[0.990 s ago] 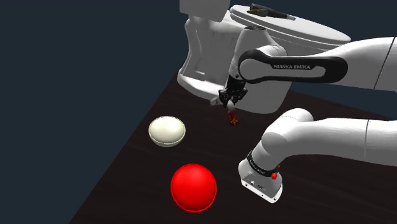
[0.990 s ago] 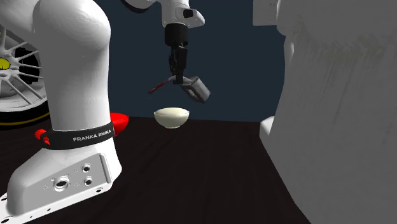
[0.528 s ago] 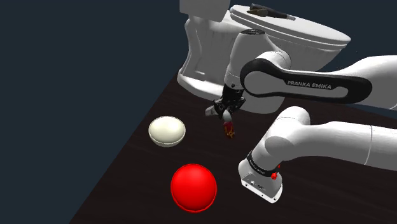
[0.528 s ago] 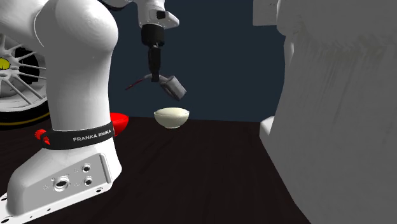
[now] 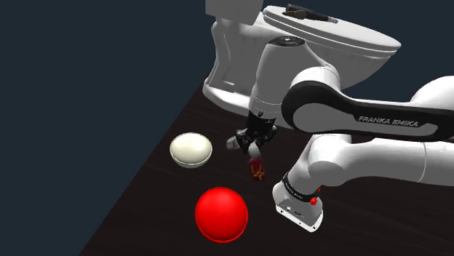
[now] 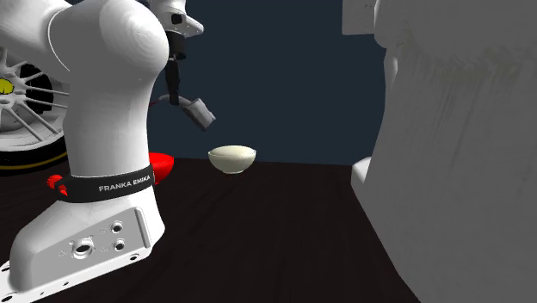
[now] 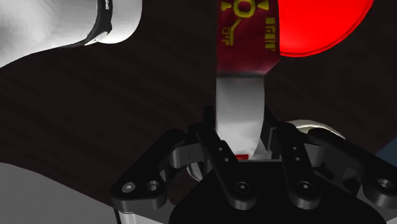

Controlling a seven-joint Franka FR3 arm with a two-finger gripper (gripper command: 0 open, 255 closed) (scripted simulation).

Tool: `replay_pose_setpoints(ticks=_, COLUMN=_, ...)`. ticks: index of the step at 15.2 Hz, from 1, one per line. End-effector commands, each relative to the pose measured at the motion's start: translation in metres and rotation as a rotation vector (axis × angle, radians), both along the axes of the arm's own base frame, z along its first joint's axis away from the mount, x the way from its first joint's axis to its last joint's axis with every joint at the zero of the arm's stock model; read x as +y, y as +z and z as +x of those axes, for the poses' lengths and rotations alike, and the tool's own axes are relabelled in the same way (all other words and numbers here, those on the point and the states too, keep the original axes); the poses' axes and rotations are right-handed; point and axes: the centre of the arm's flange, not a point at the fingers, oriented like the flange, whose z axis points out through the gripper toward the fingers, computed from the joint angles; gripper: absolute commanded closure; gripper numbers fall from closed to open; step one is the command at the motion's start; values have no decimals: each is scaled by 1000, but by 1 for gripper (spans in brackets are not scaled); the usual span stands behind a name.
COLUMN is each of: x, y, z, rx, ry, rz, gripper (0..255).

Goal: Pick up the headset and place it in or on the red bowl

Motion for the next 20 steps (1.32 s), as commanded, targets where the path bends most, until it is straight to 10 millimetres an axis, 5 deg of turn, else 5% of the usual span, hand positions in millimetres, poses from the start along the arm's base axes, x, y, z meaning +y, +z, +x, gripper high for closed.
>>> replay_pose_setpoints(ticks=1, x=23, y=2, z=-9, rx=1, ry=-2, rz=1, gripper=255)
replay_pose_setpoints(ticks=12, x=158, y=17, z=-61, rx=1, ry=-2, rz=1, gripper=255)
replay_pose_setpoints(ticks=20, x=158, y=-25, z=-61, rx=1, ry=-2, rz=1, gripper=255)
